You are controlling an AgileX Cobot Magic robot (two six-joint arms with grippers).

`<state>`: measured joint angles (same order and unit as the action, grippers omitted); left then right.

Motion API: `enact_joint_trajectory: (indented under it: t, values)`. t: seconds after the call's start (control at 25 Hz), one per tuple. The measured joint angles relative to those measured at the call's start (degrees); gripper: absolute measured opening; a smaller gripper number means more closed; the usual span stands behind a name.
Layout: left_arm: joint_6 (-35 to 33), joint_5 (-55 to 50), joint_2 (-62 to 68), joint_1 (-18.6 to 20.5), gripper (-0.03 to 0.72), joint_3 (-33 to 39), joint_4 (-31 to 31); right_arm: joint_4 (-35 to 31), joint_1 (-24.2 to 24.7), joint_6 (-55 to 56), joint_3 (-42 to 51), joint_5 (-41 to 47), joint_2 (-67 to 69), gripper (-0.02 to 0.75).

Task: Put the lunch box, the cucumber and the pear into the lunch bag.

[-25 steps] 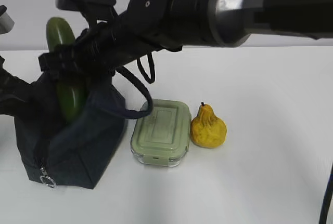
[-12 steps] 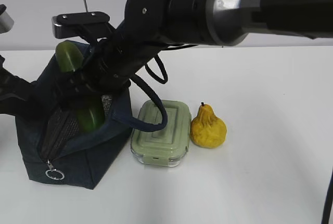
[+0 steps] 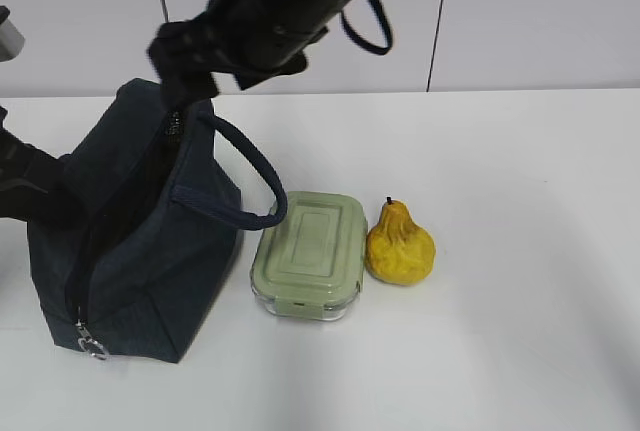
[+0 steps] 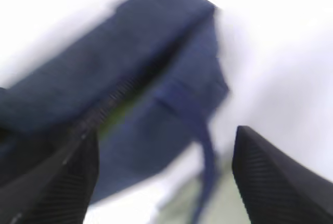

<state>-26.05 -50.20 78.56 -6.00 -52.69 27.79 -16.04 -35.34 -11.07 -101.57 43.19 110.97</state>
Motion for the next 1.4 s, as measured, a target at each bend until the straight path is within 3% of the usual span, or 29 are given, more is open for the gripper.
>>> enact_joint_trajectory:
  t: [0.24, 0.4, 0.72, 1.04, 1.12, 1.32, 1.4]
  values:
    - [0.0, 0.0, -1.18, 0.0, 0.002, 0.0, -0.06, 7.58, 8.09, 6.32, 0.73, 14.63, -0.1, 0.594]
    - [0.0, 0.0, -1.18, 0.0, 0.002, 0.0, -0.11, 16.04, 10.02, 9.64, 4.06, 21.55, -0.1, 0.592]
    - [0.0, 0.06, -1.18, 0.0, 0.002, 0.0, -0.11, 16.85, 10.07, 10.02, 10.8, 19.53, 0.1, 0.59]
    - [0.0, 0.06, -1.18, 0.0, 0.002, 0.0, -0.11, 14.26, 10.07, 8.64, 11.84, 15.74, 4.68, 0.587]
    - [0.0, 0.06, -1.18, 0.0, 0.002, 0.0, -0.11, 13.72, 10.07, 8.27, 11.94, 15.27, 5.82, 0.555]
    - [0.0, 0.11, -1.18, 0.0, 0.002, 0.0, -0.11, 14.56, 10.16, 8.27, 11.94, 15.16, 6.69, 0.271]
    - [0.0, 0.11, -1.18, 0.0, 0.002, 0.0, -0.11, 14.67, 10.16, 8.27, 12.05, 15.03, 6.12, 0.227]
